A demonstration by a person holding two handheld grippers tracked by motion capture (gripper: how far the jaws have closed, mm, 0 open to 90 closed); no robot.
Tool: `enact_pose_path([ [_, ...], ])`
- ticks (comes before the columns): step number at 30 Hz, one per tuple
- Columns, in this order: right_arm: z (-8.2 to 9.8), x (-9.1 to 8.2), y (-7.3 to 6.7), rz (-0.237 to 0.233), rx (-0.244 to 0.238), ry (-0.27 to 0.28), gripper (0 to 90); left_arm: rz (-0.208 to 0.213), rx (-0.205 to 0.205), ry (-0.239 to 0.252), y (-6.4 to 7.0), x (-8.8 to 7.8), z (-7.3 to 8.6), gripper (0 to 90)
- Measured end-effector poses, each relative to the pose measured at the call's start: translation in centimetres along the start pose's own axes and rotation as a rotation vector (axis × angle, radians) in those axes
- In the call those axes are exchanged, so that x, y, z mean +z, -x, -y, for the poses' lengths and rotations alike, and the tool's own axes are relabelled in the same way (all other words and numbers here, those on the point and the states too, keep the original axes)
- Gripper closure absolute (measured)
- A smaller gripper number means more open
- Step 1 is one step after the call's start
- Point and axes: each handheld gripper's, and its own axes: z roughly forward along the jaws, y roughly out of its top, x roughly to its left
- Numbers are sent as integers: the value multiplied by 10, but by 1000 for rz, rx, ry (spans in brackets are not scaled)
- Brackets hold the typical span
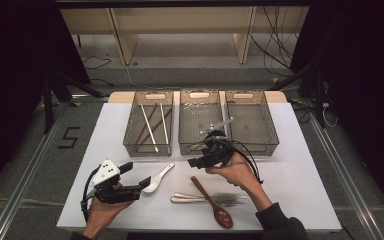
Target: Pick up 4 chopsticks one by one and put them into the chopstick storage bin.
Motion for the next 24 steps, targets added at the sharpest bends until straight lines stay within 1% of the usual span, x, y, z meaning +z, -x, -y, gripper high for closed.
enact_pose_path([
  [6, 16, -2, -2, -18, 4, 4, 293, -2, 1, -5, -1, 1, 0, 159],
  [8, 22, -2, -2, -39, 11, 10, 294, -3, -5, -3, -2, 1, 0, 159],
  [10, 25, -1, -2, -46, 11, -2, 294, -1, -10, -2, -2, 1, 0, 159],
  [14, 31, 0, 0, -59, 20, -6, 294, -1, -8, -1, -3, 1, -1, 159],
  [17, 36, 1, 0, -80, 34, -23, 296, -2, -12, -1, -3, 1, -1, 159],
  [20, 40, 2, 0, -83, 34, -34, 297, -1, -14, -1, -3, 2, -1, 159],
  [24, 43, 5, -2, -91, 34, -58, 296, 1, -7, -7, -2, 3, -2, 159],
])
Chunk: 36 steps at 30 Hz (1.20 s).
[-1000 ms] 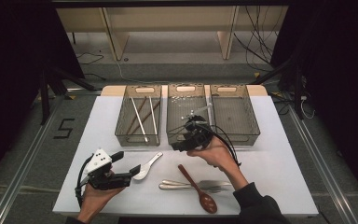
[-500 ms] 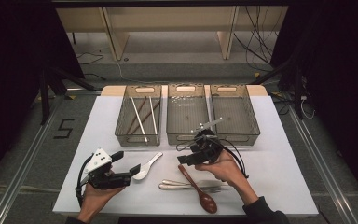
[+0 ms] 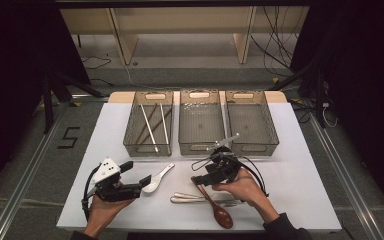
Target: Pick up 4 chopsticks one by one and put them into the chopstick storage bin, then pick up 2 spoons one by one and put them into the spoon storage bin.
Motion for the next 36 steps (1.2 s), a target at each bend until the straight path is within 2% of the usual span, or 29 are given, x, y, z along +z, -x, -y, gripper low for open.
enact_pose_path([
  [8, 7, 5, -2, 3, -3, -26, 286, 3, -2, 6, 0, -1, 0, 159],
  [13, 14, 7, -5, 16, 6, -57, 284, 3, -2, 8, 1, -1, 0, 159],
  [19, 16, 11, -5, 32, -6, -85, 287, 4, 1, 6, 1, 0, -1, 159],
  [36, 24, 21, -3, 36, 13, -175, 422, 5, 16, 2, 2, -1, 0, 159],
])
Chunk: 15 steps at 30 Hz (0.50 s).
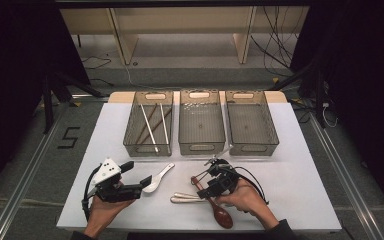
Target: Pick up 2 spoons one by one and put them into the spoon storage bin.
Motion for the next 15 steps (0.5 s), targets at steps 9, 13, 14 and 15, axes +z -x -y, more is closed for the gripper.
enact_pose_path([
  [9, 1, 11, -1, -6, -1, -48, 518, -2, 1, 3, 0, 0, 0, 159],
  [13, 2, 13, 0, -10, -2, -56, 559, -3, 1, 3, 0, -1, 0, 159],
  [14, 2, 13, 0, -14, -4, -57, 572, -3, 1, 2, 0, -1, 0, 159],
  [15, 2, 13, 0, -21, -7, -58, 588, -3, 0, 3, 0, -1, 1, 159],
])
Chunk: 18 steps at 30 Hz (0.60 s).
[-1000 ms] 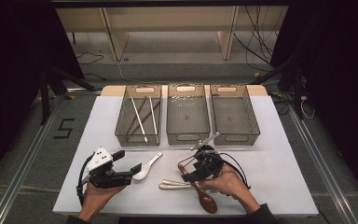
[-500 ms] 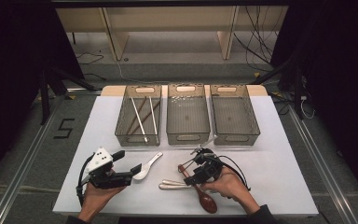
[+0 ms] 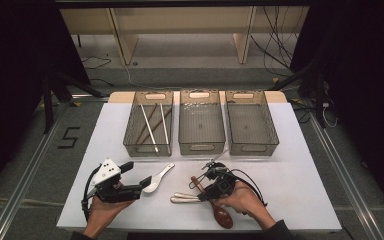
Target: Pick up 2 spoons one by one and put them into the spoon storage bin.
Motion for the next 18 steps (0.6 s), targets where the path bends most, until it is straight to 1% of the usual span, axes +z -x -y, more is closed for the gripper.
enact_pose_path([
  [4, 0, 0, 0, -21, 5, 5, 644, 2, 1, 0, 0, 0, 0, 159],
  [9, 0, 0, -3, -33, -6, 8, 724, 2, 1, -1, 0, 0, 0, 159],
  [11, 0, 0, -3, -36, -18, 12, 748, 2, 3, -1, 0, 0, 0, 159],
  [15, 0, -2, -5, -25, -20, 27, 798, 2, 0, -1, 0, 0, 0, 159],
  [17, 0, -3, -5, -20, -25, 37, 840, 2, 1, -3, 0, 0, 0, 159],
  [18, 0, -3, -6, -17, -25, 36, 842, 3, -2, -2, 0, 0, 0, 159],
])
